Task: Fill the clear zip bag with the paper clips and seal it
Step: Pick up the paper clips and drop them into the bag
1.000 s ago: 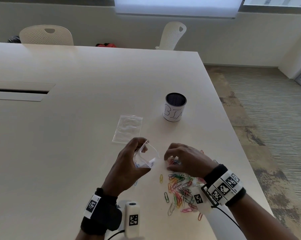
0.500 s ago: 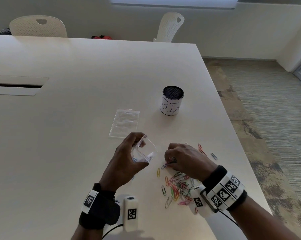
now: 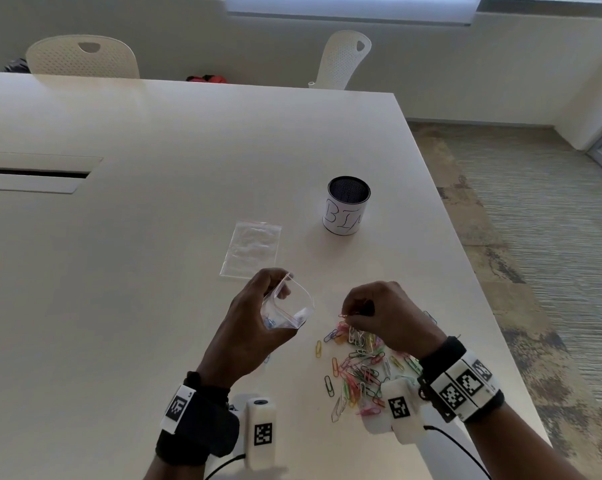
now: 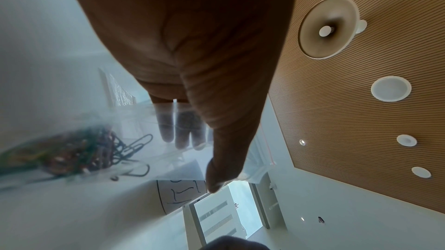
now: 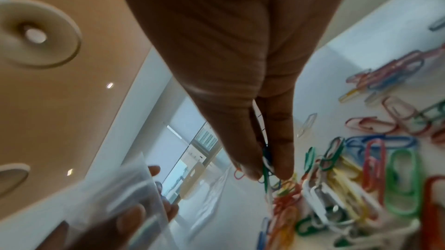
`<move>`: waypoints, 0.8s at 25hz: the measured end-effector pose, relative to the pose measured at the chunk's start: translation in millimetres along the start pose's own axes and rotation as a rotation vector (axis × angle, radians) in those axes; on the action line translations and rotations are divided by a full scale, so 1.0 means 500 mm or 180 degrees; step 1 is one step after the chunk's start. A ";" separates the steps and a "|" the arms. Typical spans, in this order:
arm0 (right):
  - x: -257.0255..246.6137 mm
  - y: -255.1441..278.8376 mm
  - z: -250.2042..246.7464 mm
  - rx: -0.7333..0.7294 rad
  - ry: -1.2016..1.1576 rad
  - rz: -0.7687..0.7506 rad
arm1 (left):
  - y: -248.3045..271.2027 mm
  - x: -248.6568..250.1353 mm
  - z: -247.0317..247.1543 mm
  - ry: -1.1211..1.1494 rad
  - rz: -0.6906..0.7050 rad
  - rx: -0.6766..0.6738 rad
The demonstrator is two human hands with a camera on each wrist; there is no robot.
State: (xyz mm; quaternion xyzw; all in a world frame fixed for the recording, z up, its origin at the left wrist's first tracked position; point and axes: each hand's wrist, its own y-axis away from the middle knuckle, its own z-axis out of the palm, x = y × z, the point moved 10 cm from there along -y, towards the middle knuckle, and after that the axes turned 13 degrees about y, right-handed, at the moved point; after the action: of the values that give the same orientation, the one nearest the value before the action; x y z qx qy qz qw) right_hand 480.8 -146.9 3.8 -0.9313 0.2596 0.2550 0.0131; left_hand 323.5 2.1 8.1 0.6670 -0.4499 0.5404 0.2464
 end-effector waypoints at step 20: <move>-0.224 0.030 -0.056 0.1109 -0.0630 -0.0803 | -0.002 0.008 0.011 0.0167 0.0019 -0.0002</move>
State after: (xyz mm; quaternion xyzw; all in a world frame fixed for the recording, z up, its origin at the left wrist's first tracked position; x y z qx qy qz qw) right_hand 404.2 -111.0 83.9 -0.9105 0.1788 0.2928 0.2307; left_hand 327.0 -3.2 10.5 0.6512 -0.4454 0.5583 0.2567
